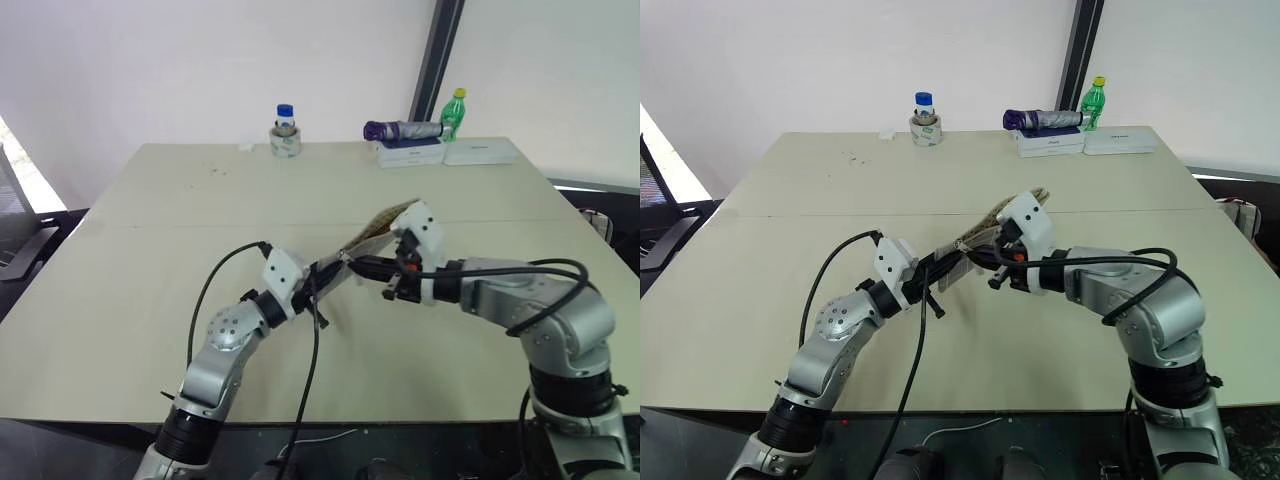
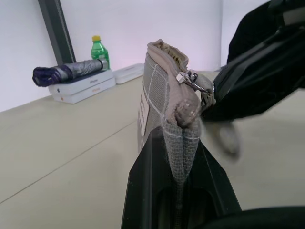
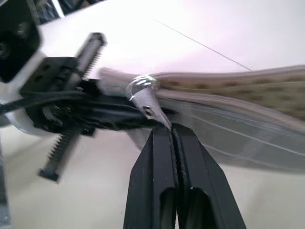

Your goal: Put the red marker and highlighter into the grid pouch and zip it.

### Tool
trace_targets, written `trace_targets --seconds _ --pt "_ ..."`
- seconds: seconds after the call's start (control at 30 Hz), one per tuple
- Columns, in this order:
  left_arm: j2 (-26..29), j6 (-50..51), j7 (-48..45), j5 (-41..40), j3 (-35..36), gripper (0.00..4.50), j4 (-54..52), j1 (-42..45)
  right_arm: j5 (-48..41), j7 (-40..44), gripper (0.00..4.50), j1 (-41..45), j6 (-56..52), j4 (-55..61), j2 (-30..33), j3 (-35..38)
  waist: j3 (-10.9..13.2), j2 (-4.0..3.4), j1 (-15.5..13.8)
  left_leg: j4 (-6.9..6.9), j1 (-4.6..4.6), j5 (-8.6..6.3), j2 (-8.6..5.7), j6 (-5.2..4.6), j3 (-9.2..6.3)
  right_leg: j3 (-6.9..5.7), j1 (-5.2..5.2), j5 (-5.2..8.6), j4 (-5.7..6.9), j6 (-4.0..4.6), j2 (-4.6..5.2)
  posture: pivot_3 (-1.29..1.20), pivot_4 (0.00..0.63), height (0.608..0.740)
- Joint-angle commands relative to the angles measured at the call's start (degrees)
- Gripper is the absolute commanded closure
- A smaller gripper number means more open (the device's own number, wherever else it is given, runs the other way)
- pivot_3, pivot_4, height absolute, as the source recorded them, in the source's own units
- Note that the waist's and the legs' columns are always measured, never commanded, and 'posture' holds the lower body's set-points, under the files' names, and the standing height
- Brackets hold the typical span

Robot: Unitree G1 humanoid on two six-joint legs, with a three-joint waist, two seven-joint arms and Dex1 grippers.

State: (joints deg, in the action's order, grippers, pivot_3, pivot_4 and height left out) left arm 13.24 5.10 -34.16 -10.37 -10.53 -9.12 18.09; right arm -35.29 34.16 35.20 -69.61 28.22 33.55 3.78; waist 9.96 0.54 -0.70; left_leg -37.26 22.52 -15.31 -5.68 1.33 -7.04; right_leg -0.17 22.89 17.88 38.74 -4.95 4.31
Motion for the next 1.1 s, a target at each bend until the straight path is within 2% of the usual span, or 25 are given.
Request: trace_targets --seconds 0.03,0.17,0.33,0.57,0.63,0.67,0.77,0.87,0.93,1.1 --pt "3.6 -4.1 -2.3 1.6 0.9 4.5 -1.0 -1.3 2.1 0.5 4.44 1.9 3.2 -3.1 6.0 4.6 0.0 0.0 0.0 0.02 0.0 0.0 0.0 0.0 0.0 0.0 0.01 0.0 0.0 0.0 0.0 0.0 0.15 0.74" --pt "7.7 -6.0 -4.6 1.7 1.9 4.5 -0.6 -3.1 5.5 0.1 4.44 2.5 8.3 -9.6 11.3 4.9 0.0 0.0 0.0 0.03 0.0 0.0 0.0 -0.01 0.01 0.0 0.0 0.0 -0.02 0.0 0.01 0.0 0.15 0.74" --pt "11.0 -7.5 -6.1 0.9 3.0 4.5 -0.9 -5.3 11.8 -2.2 4.44 3.8 13.6 -19.0 14.1 2.3 0.0 -0.02 0.1 0.04 0.0 -0.01 0.01 -0.02 0.03 0.02 0.01 0.0 -0.03 0.0 0.01 0.0 0.15 0.74" --pt "11.6 -7.4 -4.9 1.3 3.3 4.5 -1.9 -6.6 15.4 -1.0 4.44 2.4 18.6 -19.8 14.5 -1.5 0.0 -0.02 0.1 0.08 0.0 0.0 0.02 -0.01 0.04 0.02 0.02 0.0 -0.07 0.0 0.01 0.0 0.15 0.74" --pt "11.7 -7.4 -4.7 1.5 3.1 4.5 -2.2 -7.2 15.2 1.8 4.44 1.4 20.8 -18.9 15.1 -2.4 0.0 -0.02 0.1 0.08 0.0 -0.01 0.02 -0.01 0.04 0.03 0.01 0.0 -0.07 0.0 0.01 0.0 0.15 0.74" --pt "11.8 -6.9 -5.1 0.9 3.1 4.5 -2.3 -7.5 14.1 3.4 4.21 0.7 20.9 -18.4 15.0 -2.2 0.0 -0.02 0.0 0.08 0.0 -0.01 0.02 -0.01 0.04 0.02 0.02 0.0 -0.07 0.0 0.01 0.0 0.15 0.74" --pt "11.9 -6.3 -5.1 0.3 3.3 3.51 -2.6 -8.1 13.7 5.1 3.16 -1.8 21.3 -16.8 15.3 -1.9 0.0 -0.02 0.0 0.08 0.0 -0.01 0.02 -0.02 0.04 0.03 0.01 0.0 -0.08 0.0 0.01 0.0 0.15 0.74" --pt "12.7 -5.2 -4.7 0.7 4.0 1.93 -3.4 -8.8 14.7 6.3 1.54 -4.8 24.4 -15.9 16.2 -1.5 0.0 -0.02 0.0 0.07 0.0 -0.02 0.02 -0.03 0.03 0.02 -0.01 0.0 -0.09 0.0 0.01 0.0 0.15 0.74" --pt "13.5 -4.3 -5.0 0.3 4.7 0.89 -4.3 -9.7 14.8 7.2 1.53 -6.6 26.9 -15.6 16.0 -0.6 0.0 -0.02 0.0 0.07 0.0 -0.06 0.02 -0.1 0.03 0.02 -0.01 0.0 -0.09 0.0 0.01 0.0 0.15 0.74" --pt "17.1 -0.4 -5.1 -3.4 11.2 0.89 -7.1 -15.7 14.5 11.5 1.53 -13.5 34.9 -15.7 16.8 2.9 0.0 -0.05 0.1 0.13 -0.01 -0.16 0.05 -0.28 0.03 0.03 0.0 0.0 -0.15 0.0 -0.01 0.0 0.15 0.74"
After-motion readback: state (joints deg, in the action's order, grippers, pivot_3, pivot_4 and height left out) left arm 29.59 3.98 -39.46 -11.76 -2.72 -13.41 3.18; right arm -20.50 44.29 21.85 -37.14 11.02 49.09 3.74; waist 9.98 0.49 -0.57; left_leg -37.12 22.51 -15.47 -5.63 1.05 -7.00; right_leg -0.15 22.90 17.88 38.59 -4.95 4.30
